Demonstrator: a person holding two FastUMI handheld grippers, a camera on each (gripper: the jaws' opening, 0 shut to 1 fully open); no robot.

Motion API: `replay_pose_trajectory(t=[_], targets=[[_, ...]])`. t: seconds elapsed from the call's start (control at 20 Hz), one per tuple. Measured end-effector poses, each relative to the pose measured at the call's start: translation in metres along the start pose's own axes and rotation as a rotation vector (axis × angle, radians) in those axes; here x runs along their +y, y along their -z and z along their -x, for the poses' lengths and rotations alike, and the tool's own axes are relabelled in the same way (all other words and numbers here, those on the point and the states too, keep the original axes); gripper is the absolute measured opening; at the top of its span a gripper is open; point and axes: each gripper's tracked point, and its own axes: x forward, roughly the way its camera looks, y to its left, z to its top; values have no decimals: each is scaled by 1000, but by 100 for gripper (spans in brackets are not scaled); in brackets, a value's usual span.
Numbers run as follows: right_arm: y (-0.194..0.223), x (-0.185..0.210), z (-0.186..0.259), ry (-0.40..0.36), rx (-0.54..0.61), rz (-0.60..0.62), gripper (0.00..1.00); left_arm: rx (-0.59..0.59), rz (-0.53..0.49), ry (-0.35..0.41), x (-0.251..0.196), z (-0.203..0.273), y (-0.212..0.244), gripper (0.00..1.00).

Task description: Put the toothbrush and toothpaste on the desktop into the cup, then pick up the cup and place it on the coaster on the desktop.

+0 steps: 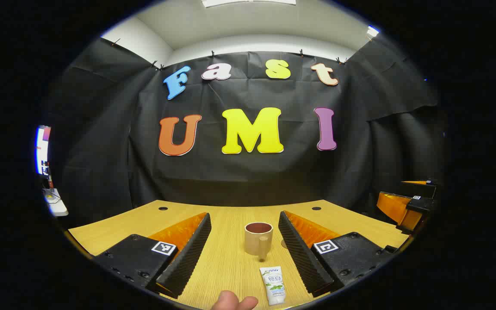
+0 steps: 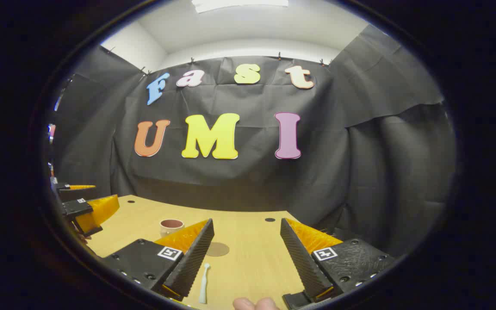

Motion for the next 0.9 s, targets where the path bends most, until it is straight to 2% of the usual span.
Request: replay_pose_trajectory(t=[0.6,0.9], targets=[[4,-4,3,-2,10,-20,94,13,-17,4,-4,3,2,100],[9,-5,4,-1,20,-4,94,59,-30,27,-12,3,15,100]])
